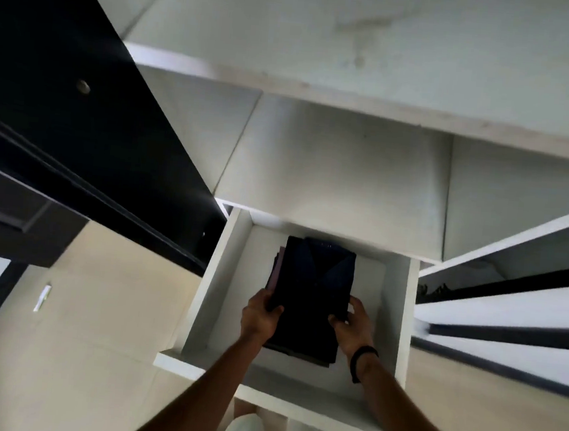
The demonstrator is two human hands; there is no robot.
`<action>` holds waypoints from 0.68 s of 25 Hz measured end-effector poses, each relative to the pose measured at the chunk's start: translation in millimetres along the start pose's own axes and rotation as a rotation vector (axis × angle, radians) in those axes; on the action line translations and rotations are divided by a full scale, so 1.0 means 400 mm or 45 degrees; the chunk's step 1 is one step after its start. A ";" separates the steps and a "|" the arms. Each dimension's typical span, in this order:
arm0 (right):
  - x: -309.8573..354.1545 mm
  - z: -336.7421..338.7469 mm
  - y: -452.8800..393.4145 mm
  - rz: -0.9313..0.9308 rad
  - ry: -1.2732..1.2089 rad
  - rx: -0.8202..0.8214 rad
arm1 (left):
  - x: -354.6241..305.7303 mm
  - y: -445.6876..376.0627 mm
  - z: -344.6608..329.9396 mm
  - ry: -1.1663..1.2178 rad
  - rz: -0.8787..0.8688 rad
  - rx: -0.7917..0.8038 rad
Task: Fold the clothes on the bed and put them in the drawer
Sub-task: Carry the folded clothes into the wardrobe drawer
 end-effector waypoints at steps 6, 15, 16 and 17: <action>-0.004 -0.002 0.083 0.073 0.265 -0.047 | -0.003 0.076 0.053 -0.045 -0.140 -0.046; 0.004 -0.068 0.622 0.166 -0.069 -0.087 | 0.254 0.466 0.169 0.173 0.120 0.437; -0.045 -0.105 0.640 0.052 -0.118 -0.032 | 0.314 0.461 0.140 0.186 0.307 0.522; -0.103 -0.140 0.643 -0.093 -0.196 0.002 | 0.348 0.453 0.122 0.206 0.435 0.556</action>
Point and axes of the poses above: each hand's wrist, its own y-axis away from the middle knuckle, its own z-axis out of the back of the hand, x = y × z, the point moved 5 cm from there along -y, towards the middle knuckle, and after that the axes turned 5 degrees about z, right-handed, at the moved point
